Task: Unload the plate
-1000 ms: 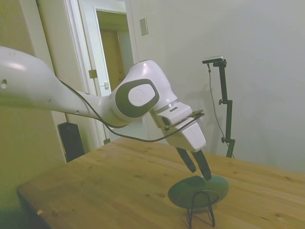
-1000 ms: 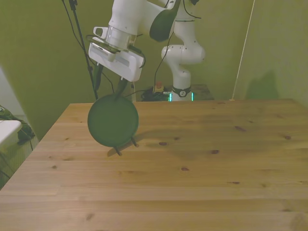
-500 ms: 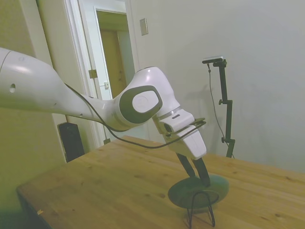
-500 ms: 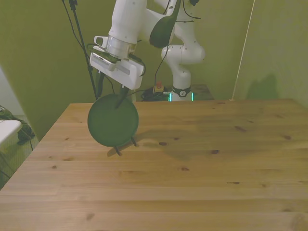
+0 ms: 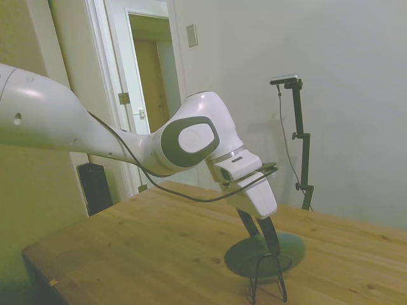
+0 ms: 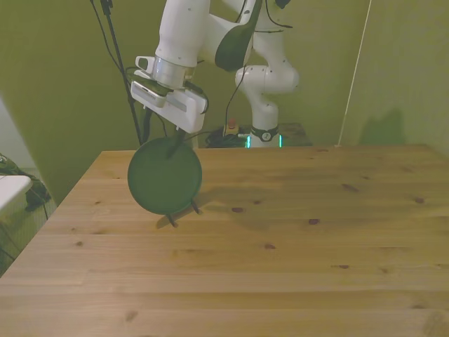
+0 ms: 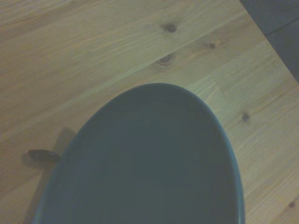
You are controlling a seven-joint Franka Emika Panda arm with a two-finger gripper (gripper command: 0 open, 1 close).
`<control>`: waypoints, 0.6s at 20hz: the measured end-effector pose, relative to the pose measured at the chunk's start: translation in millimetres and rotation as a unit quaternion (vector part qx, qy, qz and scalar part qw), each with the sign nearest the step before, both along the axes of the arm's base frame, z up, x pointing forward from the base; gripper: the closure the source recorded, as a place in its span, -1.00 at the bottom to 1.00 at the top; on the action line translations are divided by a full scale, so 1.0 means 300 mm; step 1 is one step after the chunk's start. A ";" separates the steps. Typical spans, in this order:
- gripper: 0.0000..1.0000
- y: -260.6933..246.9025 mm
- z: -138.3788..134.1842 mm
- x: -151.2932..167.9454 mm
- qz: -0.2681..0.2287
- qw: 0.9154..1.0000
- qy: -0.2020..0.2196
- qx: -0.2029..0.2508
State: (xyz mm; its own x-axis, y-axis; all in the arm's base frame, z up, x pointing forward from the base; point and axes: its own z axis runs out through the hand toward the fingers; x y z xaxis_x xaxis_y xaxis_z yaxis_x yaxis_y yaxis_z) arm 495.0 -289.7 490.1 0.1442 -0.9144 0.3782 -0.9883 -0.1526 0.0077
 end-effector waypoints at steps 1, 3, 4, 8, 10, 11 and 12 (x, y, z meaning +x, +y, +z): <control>1.00 -0.005 -0.002 -0.001 -0.001 1.000 0.000 0.000; 1.00 -0.014 -0.004 -0.001 -0.004 1.000 0.001 0.000; 1.00 -0.019 -0.005 -0.001 -0.005 1.000 0.001 0.000; 1.00 -0.040 0.001 0.002 -0.010 1.000 -0.001 -0.002; 1.00 -0.051 0.006 0.005 -0.013 1.000 0.000 -0.003; 1.00 -0.055 0.006 0.005 -0.014 1.000 0.000 -0.003; 1.00 -0.057 0.007 0.006 -0.015 1.000 0.000 -0.002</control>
